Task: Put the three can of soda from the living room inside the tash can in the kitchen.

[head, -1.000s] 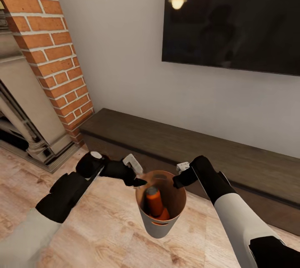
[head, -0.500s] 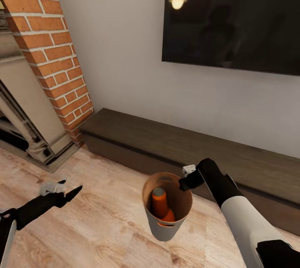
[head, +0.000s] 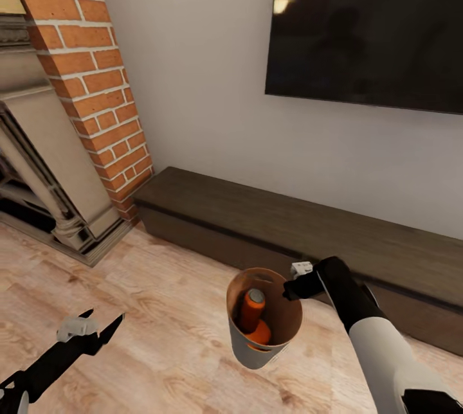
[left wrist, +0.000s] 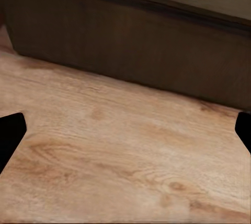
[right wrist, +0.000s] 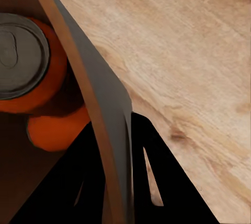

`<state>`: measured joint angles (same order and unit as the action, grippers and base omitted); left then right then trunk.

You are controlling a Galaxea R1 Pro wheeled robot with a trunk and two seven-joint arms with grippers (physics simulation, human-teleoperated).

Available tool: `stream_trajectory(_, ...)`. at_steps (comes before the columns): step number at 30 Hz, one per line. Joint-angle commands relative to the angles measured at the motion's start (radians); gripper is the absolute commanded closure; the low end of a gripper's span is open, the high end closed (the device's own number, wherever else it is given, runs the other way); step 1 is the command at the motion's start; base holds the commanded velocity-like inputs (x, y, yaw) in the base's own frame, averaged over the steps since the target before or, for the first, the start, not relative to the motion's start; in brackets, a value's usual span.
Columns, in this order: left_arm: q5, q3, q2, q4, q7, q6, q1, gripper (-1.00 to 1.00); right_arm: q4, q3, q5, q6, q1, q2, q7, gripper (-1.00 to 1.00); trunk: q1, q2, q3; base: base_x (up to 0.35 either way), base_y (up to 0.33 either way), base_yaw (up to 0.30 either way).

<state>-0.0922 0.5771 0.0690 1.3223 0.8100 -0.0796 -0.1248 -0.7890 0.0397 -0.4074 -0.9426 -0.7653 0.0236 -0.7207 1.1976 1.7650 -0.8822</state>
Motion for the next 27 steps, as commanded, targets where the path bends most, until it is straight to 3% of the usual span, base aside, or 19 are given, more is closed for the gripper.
stream_trajectory(1,0.000,0.000,0.000,-0.016,-0.008,0.002,0.000,-1.00,-0.001,0.002,0.022,-0.008,0.000,-0.003,0.001,1.00,0.000,0.000,0.000,-0.004,0.274,0.000)
stream_trajectory(14,0.004,-0.002,-0.001,-0.072,-0.023,0.013,0.001,-1.00,-0.001,0.003,0.027,-0.005,0.001,-0.016,0.058,1.00,0.000,0.000,0.000,-0.045,0.269,0.000)
stream_trajectory(27,0.008,-0.002,-0.002,-0.071,-0.014,0.018,0.002,-1.00,-0.001,0.003,0.030,-0.005,0.002,-0.028,0.063,1.00,0.000,0.000,0.000,-0.009,0.034,0.109)
